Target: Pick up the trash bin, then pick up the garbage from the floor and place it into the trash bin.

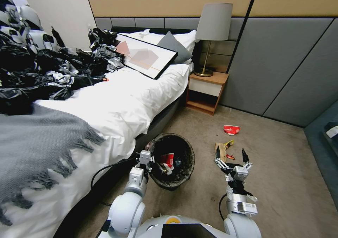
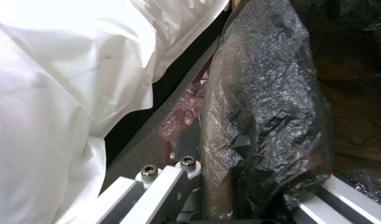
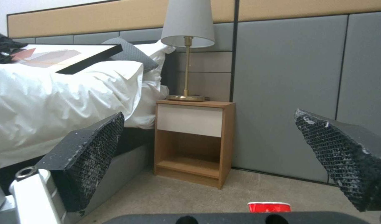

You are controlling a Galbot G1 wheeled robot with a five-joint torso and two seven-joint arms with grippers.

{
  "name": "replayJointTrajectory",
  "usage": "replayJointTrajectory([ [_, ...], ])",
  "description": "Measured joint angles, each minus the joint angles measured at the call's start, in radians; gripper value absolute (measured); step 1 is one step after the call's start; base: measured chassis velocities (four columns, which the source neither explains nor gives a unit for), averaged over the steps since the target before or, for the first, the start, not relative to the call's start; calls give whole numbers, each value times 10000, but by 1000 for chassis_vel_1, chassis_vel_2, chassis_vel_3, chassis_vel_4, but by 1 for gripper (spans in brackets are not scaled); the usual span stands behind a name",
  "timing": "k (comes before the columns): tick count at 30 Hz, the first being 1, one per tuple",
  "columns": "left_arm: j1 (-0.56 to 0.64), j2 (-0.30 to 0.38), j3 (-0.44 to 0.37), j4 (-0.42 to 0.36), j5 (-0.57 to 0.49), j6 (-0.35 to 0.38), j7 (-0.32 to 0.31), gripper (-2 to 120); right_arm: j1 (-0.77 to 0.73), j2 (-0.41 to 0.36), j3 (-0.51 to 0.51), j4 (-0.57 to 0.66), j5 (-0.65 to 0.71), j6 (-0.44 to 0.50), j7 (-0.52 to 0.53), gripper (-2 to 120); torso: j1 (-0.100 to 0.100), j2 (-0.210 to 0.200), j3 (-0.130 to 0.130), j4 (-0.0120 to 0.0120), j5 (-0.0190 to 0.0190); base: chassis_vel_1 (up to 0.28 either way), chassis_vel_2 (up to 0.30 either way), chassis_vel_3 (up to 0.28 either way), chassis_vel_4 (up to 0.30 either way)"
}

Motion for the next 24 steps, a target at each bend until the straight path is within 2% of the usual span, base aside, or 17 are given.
replayJointTrajectory([
  [13, -17, -25, 6, 21, -125, -6, -124, 1, 193, 53, 172, -111, -454, -1, 81, 100, 0, 0, 0, 0, 0, -31, -30, -33, -33],
  [24, -35, -1, 18, 18, -151, 4, -135, 1, 247, 96, 141, -219, -440, 145, 37, 100, 0, 0, 0, 0, 0, -101, -93, -83, -90],
])
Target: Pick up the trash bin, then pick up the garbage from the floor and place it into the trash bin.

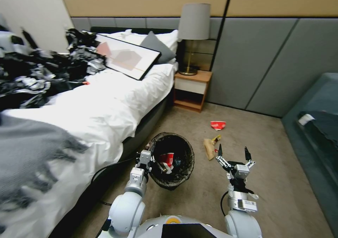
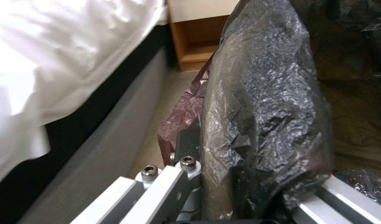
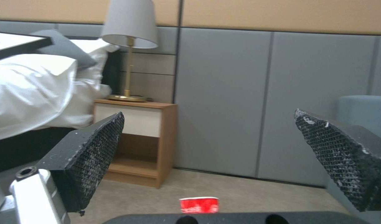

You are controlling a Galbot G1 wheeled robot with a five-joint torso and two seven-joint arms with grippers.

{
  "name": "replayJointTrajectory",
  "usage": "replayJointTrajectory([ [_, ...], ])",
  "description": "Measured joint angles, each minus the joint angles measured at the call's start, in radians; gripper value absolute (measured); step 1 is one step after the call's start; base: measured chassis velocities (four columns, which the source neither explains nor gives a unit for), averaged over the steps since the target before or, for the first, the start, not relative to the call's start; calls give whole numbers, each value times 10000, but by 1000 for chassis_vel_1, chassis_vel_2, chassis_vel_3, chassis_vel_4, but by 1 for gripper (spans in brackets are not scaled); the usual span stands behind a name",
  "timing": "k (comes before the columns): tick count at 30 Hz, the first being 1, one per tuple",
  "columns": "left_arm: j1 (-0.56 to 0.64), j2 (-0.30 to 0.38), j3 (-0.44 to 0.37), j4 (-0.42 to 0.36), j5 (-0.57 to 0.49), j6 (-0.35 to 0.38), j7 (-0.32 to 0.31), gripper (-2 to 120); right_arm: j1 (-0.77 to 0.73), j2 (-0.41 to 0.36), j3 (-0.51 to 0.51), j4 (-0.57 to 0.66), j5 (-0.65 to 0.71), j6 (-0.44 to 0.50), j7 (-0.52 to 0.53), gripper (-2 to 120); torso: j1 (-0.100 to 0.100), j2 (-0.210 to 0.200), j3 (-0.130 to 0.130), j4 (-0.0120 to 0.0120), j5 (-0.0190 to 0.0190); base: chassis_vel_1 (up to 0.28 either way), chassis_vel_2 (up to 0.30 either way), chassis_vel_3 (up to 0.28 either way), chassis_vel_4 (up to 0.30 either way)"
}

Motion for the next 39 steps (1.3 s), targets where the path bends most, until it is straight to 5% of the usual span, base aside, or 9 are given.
replayJointTrajectory([
  [39, -24, 37, 60, -66, -187, -121, -268, 1, 177, -74, -14, -203, 499, 53, -546, 100, 0, 0, -1, -1, -1, -29, -7, -9, -31],
])
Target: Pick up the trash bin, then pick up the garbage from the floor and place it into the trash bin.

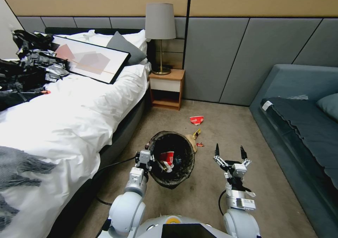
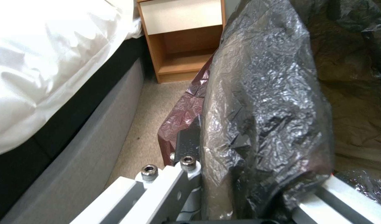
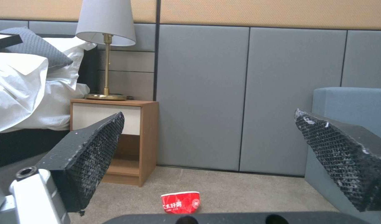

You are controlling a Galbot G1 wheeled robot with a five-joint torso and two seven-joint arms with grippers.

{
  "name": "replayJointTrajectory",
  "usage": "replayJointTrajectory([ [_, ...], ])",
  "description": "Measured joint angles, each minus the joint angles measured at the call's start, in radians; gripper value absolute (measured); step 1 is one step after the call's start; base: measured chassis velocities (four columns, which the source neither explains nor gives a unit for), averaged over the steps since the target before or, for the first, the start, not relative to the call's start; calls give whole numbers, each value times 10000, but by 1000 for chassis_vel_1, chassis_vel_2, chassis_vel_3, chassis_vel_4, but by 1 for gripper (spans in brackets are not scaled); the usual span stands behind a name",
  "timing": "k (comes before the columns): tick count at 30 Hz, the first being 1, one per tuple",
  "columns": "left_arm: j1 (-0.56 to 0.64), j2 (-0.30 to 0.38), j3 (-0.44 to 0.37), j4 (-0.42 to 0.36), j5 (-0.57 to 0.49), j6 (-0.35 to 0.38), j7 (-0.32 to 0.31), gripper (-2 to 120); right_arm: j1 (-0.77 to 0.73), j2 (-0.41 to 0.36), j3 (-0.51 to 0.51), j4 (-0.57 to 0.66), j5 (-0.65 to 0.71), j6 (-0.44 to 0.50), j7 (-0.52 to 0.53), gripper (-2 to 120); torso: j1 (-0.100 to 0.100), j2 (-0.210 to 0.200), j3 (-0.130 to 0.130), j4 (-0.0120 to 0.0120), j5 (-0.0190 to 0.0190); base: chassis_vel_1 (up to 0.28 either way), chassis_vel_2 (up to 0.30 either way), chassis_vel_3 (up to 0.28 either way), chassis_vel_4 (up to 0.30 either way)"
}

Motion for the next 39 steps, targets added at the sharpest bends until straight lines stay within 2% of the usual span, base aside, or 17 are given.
replayJointTrajectory([
  [17, 4, -12, -21, -15, 0, 13, 13, 1, 52, 28, 9, -144, -128, 249, -198, 100, 1, 0, 1, -1, 1, -207, 205, 212, -203],
  [22, 7, -13, -19, -15, 2, 16, 13, 1, 177, 40, 25, -286, -159, 707, -396, 100, 2, 0, 2, 0, 0, -181, 183, 163, -181],
  [27, 8, -6, -26, -15, 7, 26, 11, 1, 311, 93, 122, -352, -233, 1252, -764, 100, 3, 0, 2, 2, 1, -74, 93, 97, -77],
  [39, 18, -10, -6, -14, 17, 41, 20, 1, 476, 114, 98, -327, -495, 1371, -852, 100, 0, 0, 1, 1, 1, -2, 2, 4, 1],
])
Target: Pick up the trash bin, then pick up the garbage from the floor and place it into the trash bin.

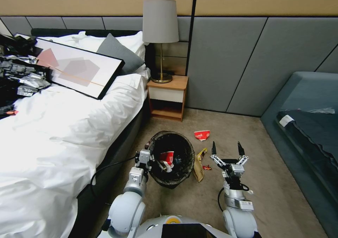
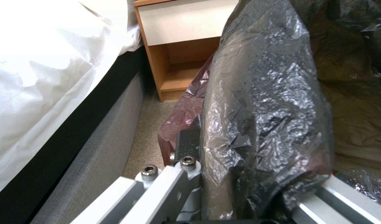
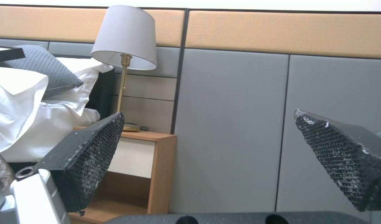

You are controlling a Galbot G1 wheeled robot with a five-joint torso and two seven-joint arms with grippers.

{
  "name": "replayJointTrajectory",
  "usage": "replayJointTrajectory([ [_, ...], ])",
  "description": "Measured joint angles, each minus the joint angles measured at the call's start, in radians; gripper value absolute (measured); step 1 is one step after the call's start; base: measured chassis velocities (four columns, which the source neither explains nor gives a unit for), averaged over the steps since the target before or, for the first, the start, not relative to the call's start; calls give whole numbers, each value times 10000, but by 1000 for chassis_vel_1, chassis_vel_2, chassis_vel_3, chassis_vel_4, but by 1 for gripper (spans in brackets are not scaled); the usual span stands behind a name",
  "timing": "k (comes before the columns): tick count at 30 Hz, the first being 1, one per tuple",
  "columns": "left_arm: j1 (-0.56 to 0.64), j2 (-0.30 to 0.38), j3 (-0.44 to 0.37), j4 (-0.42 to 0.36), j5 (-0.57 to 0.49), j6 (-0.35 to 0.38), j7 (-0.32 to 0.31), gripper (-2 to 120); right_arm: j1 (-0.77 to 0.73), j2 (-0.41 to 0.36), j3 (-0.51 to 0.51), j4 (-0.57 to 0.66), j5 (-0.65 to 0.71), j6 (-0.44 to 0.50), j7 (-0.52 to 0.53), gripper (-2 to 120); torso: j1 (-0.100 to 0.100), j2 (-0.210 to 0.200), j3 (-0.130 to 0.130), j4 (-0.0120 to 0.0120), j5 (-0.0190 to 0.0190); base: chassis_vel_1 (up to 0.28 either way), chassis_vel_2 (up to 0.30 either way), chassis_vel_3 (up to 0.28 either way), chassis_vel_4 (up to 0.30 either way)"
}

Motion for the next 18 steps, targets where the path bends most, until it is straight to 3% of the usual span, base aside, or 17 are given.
replayJointTrajectory([
  [6, -8, -1, 1, 0, 6, 4, 3, 1, 91, -96, -140, 12, 7, -236, 85, 100, 0, 0, 0, -1, 0, 0, 0, 0, 0],
  [11, -16, 6, 3, 0, 6, 4, 7, 1, 345, -344, -373, 41, 84, -960, 363, 100, 0, 0, 0, 0, -1, 0, 0, 0, 0],
  [18, 18, 75, -91, -100, 1, 4, 12, 1, 1357, -941, -734, -285, 1075, -3186, 532, 100, 0, 0, 0, 1, 0, 0, 0, 0, 0],
])
